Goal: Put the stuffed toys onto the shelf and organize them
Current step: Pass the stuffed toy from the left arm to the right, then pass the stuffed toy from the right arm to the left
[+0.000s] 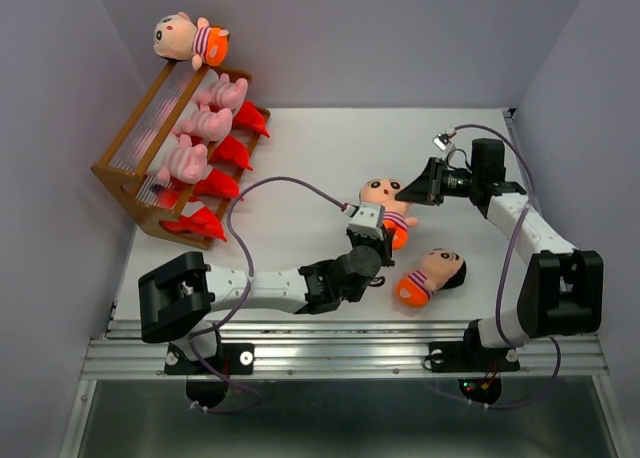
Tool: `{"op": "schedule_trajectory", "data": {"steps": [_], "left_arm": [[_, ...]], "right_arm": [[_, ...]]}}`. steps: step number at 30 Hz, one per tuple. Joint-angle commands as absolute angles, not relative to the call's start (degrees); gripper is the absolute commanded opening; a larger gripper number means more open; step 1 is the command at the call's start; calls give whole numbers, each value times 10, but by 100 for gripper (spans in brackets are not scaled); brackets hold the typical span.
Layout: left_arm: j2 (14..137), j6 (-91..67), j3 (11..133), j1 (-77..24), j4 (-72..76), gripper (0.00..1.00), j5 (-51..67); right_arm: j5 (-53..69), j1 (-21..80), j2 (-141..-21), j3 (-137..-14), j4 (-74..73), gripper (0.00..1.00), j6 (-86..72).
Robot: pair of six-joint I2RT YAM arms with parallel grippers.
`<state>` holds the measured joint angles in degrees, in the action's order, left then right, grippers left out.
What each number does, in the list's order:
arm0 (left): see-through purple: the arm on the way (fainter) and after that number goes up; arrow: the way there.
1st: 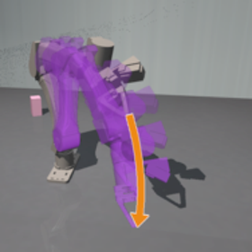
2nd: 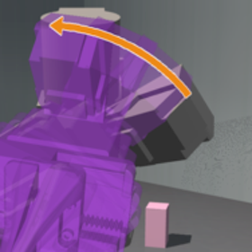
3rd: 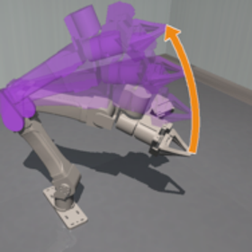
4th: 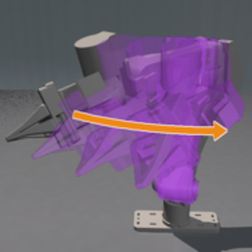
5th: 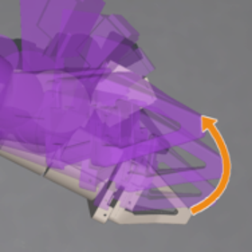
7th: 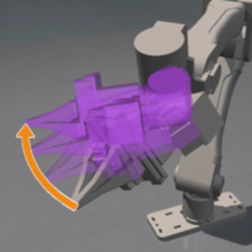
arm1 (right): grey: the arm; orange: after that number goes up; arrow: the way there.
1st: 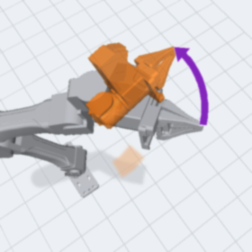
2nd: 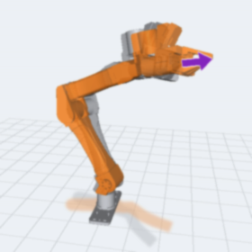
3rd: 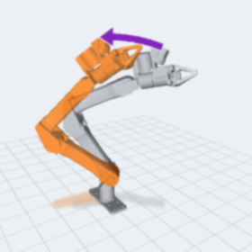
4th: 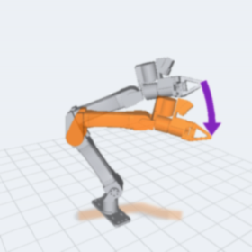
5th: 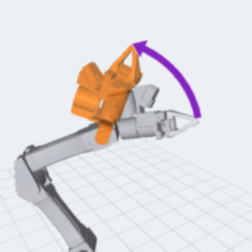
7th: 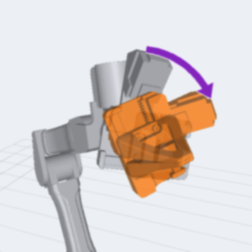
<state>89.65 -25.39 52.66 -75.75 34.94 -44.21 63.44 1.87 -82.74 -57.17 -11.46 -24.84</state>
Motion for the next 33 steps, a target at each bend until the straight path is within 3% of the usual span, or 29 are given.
{"op": "schedule_trajectory", "data": {"steps": [1, 4, 7, 16, 25, 33], "left_arm": [[883, -288, 546, -759, 374, 41, -425], [858, -308, 523, -752, 372, 70, -363], [831, -344, 495, -726, 372, 76, -262], [750, -444, 387, -665, 424, 81, -87], [794, -446, 391, -650, 462, 79, -33], [839, -454, 416, -650, 464, 71, -31]], "right_arm": [[675, 26, -786, -569, -98, 1, -194], [692, 26, -760, -567, -100, 1, -130], [701, 14, -747, -564, -101, 1, -92], [776, 9, -770, -576, -101, 1, -21], [810, 9, -797, -618, -243, 1, 118], [814, 9, -787, -611, -247, 1, 122]]}}
